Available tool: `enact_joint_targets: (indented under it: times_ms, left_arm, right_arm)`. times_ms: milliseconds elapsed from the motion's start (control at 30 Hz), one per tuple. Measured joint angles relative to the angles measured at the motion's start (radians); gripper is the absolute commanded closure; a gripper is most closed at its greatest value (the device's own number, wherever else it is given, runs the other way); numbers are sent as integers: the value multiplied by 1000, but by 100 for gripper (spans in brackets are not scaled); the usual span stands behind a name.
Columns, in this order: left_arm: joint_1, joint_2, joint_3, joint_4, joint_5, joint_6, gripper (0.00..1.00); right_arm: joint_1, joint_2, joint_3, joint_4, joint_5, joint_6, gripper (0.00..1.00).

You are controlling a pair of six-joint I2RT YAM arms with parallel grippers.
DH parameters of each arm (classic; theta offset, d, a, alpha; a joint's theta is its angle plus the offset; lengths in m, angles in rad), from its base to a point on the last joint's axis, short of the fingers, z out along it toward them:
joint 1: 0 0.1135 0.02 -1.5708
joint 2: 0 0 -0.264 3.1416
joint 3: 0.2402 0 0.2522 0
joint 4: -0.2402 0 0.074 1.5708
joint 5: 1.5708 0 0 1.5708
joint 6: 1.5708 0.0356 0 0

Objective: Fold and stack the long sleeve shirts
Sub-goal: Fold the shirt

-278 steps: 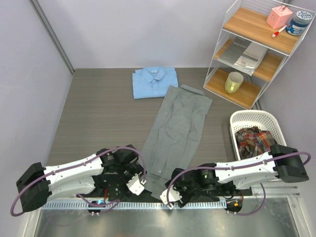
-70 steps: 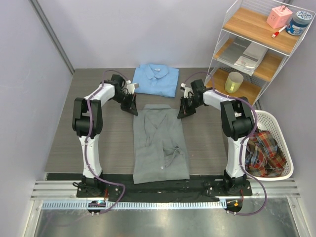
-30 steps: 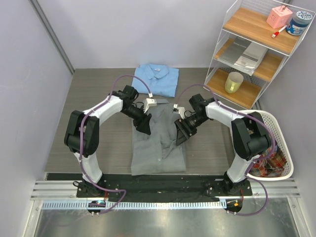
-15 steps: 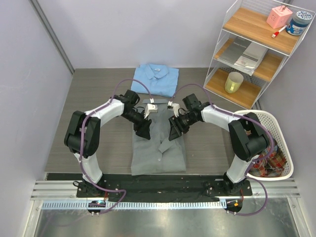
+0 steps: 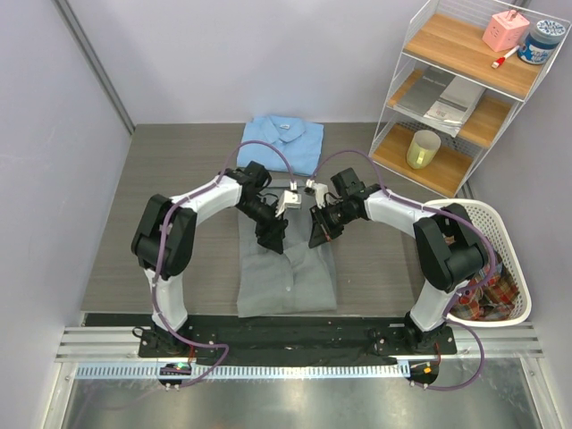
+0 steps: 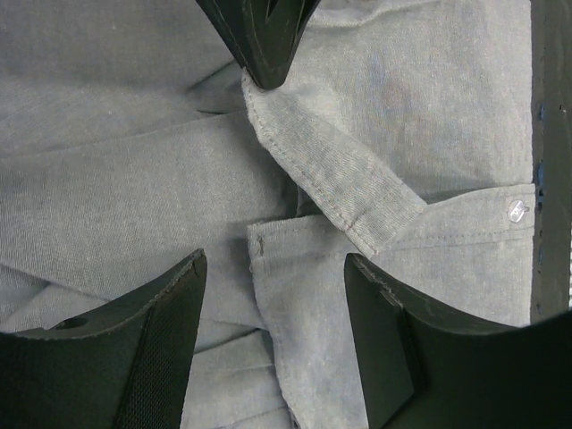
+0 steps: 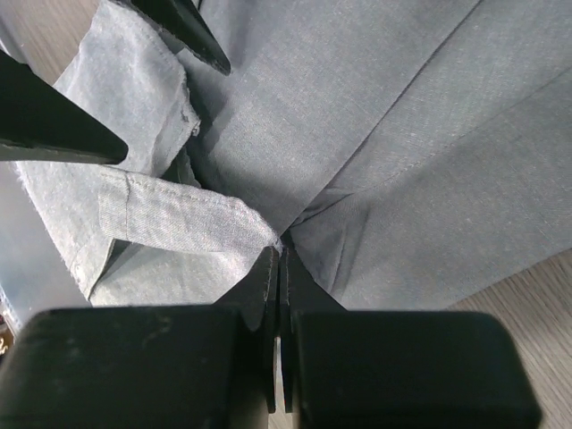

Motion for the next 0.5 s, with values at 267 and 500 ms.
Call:
enact_joint_targets:
  times_ms: [267, 500]
  left_arm:
    - [-2, 40, 56, -109, 18, 97, 80]
    - [-2, -10, 53, -207, 50, 173, 98]
  right_arm:
    - [-1, 0, 0, 3, 15, 22, 99]
    - [-3, 0, 0, 3, 19, 34, 99]
